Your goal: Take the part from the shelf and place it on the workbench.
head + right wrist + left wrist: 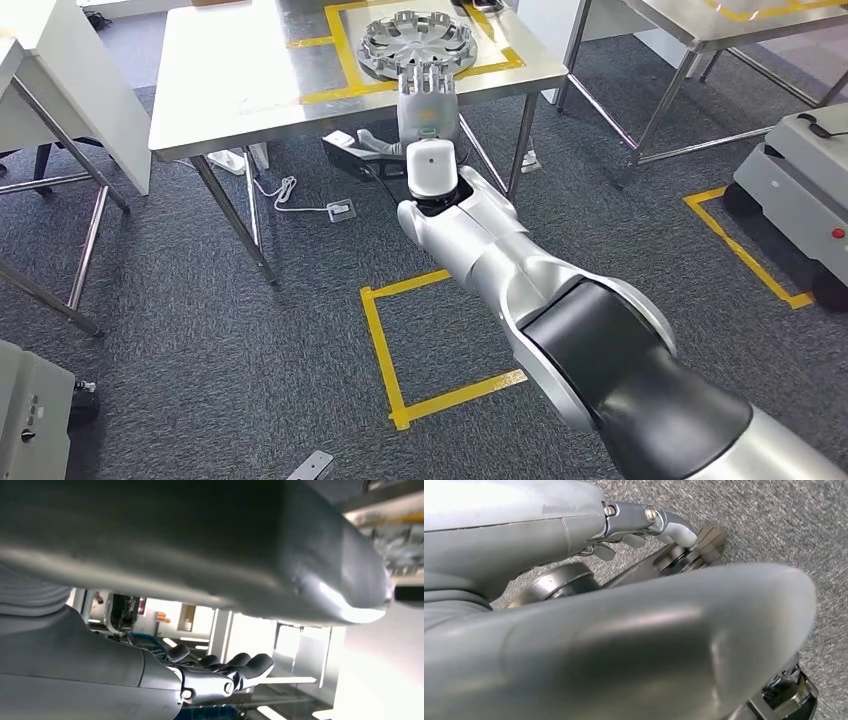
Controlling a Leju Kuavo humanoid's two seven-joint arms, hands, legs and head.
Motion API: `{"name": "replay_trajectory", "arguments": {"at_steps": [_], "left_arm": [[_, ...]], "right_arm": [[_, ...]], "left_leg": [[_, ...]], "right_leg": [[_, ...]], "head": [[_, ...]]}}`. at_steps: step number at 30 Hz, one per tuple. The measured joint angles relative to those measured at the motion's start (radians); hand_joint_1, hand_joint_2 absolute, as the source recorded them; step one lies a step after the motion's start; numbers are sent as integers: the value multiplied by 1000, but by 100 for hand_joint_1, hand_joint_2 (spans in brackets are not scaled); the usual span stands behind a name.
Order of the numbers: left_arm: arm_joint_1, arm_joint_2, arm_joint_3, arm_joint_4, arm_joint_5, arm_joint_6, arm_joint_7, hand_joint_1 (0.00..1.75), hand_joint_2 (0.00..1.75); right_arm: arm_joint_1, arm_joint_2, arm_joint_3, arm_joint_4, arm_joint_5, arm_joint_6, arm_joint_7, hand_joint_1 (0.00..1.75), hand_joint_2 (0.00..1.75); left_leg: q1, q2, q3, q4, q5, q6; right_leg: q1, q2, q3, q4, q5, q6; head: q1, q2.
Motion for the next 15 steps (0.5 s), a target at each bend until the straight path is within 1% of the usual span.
{"name": "replay_trajectory", "arguments": {"at_steps": [1, 2, 3, 4, 6, 7, 9, 12, 13, 15], "left_arm": [[0, 0, 0, 0, 0, 0, 1, 0, 0], [0, 0, 0, 0, 0, 0, 1, 0, 0], [1, 0, 0, 0, 0, 0, 2, 0, 0], [2, -1, 0, 0, 0, 0, 4, 0, 0], [3, -2, 0, 0, 0, 0, 11, 0, 0], [3, -2, 0, 0, 0, 0, 17, 0, 0], [3, -2, 0, 0, 3, 0, 28, 0, 0], [4, -2, 1, 0, 16, 0, 38, 0, 0], [5, -2, 1, 0, 20, 0, 39, 0, 0], [6, -2, 3, 0, 28, 0, 41, 0, 0]], "right_arm": [[17, 0, -1, 0, -6, -2, -5, 0, 0], [35, -1, -4, 1, -14, -4, -10, 0, 0], [55, -2, -9, 1, -22, -8, -15, 0, 0], [79, -3, -15, 2, -30, -14, -23, 0, 0], [140, -5, -29, 4, -44, -25, -35, 0, 0], [174, -6, -35, 6, -49, -31, -38, 0, 0], [243, -6, -43, 9, -51, -37, -39, 0, 0], [346, -7, -52, 14, -51, -41, -32, 0, 0], [381, -8, -54, 16, -52, -42, -28, 0, 0], [448, -11, -56, 22, -59, -45, -20, 0, 0]], "left_leg": [[-2, -2, 19, -32, -1, 5], [-3, -4, 23, -41, -5, 13], [-3, -5, 19, -42, -2, 19], [-3, -5, 19, -45, -2, 22], [-2, -7, 19, -47, 0, 26], [-3, -7, 19, -47, 1, 28], [-4, -7, 17, -47, 2, 32], [-5, -7, 14, -47, 3, 36], [-5, -7, 13, -47, 3, 36], [-8, -7, 11, -45, 2, 38]], "right_leg": [[1, 0, -4, 3, 3, 5], [2, 0, -8, 4, 5, 11], [3, 1, -9, 4, 6, 9], [5, 1, -9, 4, 8, 1], [7, 1, -8, 1, 11, -21], [8, 1, -7, -1, 14, -27], [7, 1, -6, -6, 19, -24], [7, 1, -6, -12, 24, -13], [6, 1, -6, -13, 24, -7], [4, 1, -6, -15, 25, 9]], "head": [[0, 0], [0, 0], [0, 0], [1, 0], [1, 0], [1, 0], [1, 0], [1, 0], [1, 0], [1, 0]]}}
